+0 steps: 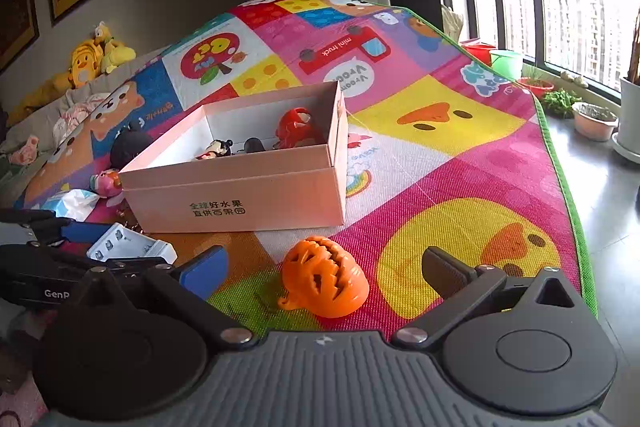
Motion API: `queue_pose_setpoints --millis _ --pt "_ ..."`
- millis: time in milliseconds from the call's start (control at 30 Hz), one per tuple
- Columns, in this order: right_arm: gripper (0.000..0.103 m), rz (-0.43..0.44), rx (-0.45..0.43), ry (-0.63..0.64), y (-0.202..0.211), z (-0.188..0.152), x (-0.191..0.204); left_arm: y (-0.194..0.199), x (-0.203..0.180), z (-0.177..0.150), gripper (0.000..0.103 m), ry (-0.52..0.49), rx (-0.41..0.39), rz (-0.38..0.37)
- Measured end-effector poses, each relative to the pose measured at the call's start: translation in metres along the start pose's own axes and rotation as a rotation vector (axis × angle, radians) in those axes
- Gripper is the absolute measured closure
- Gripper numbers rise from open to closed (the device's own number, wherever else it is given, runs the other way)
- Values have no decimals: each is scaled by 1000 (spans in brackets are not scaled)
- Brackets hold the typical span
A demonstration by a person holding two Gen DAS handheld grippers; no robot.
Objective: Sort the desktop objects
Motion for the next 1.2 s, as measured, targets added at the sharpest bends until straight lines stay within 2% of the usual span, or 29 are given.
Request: queue_pose_setpoints --millis 133,233,333,433,533,600,667,733,867,1000,1133,1200 --pt "0 38 34 81 2 -1 13 25 -1 -24 17 -15 24 -62" --pt "0 35 35 120 1 1 19 44 3 -40 15 -11 21 -70" --pt "0 9 42 130 -8 7 20 58 9 -50 8 -3 15 -79" --pt "1 7 99 109 -23 10 18 65 9 -53 7 -2 19 -114" --pt "20 26 125 123 -25 9 21 64 4 -54 6 -9 16 -125" --pt "30 40 108 154 -17 8 26 58 2 -51 6 -6 17 -128" --pt "49 54 107 179 -11 8 29 51 -1 -48 6 -8 22 -112" --pt "57 67 113 188 -3 10 29 46 -5 -46 6 -22 27 -85" --pt "65 115 86 208 23 18 28 38 -6 -44 6 -25 35 -60" --pt "65 135 52 244 39 18 30 35 -6 -46 6 -15 40 -39" --pt "40 100 49 234 28 15 29 36 -10 -48 6 -27 41 -41" --pt "36 94 65 215 14 15 30 37 -11 -48 6 -30 42 -44"
Point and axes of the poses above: each gripper's, at about its wrist camera, not at the fingertips, and y roughly against the way its jaws point, x to its left, z to its top, the point moved 2 cm from there along -y, roughly the way its jaws point, and after that the axes turned 13 degrees about -z, right-handed, at the moved point
